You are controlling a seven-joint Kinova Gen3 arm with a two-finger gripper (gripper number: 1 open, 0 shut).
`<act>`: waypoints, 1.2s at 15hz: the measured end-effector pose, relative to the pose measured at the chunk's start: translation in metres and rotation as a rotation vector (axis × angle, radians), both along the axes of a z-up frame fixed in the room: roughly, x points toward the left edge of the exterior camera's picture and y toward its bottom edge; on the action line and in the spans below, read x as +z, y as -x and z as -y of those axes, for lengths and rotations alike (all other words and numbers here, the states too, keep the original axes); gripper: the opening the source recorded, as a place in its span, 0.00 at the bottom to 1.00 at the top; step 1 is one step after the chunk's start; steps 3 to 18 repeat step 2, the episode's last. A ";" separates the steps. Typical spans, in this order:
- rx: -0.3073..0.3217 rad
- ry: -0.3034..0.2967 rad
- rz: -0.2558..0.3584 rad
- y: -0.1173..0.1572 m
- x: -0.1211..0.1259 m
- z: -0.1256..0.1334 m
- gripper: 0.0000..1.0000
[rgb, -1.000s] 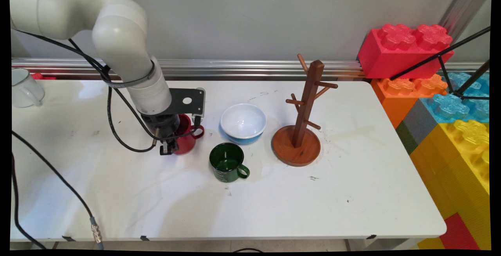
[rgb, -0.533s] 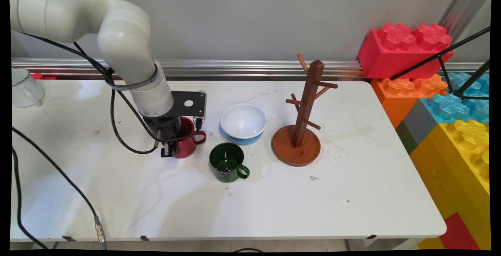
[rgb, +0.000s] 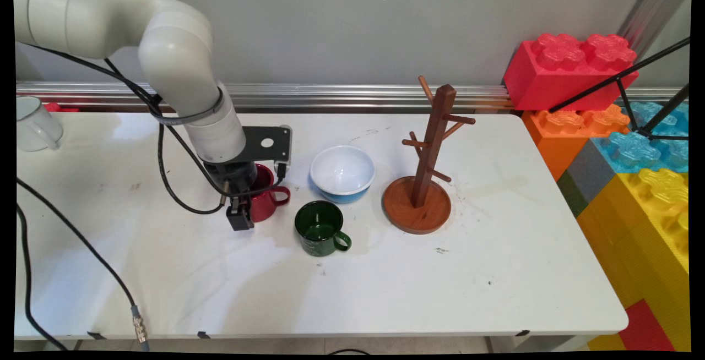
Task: Place the picked object on the table
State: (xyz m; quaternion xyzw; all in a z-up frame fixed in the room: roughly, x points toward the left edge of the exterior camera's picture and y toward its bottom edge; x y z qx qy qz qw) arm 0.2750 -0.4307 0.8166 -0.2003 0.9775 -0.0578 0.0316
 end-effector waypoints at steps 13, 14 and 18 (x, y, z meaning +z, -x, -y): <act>0.017 0.002 -0.017 -0.002 0.007 0.000 1.00; 0.017 0.002 -0.017 -0.002 0.007 0.000 1.00; 0.017 0.002 -0.017 -0.002 0.007 0.000 1.00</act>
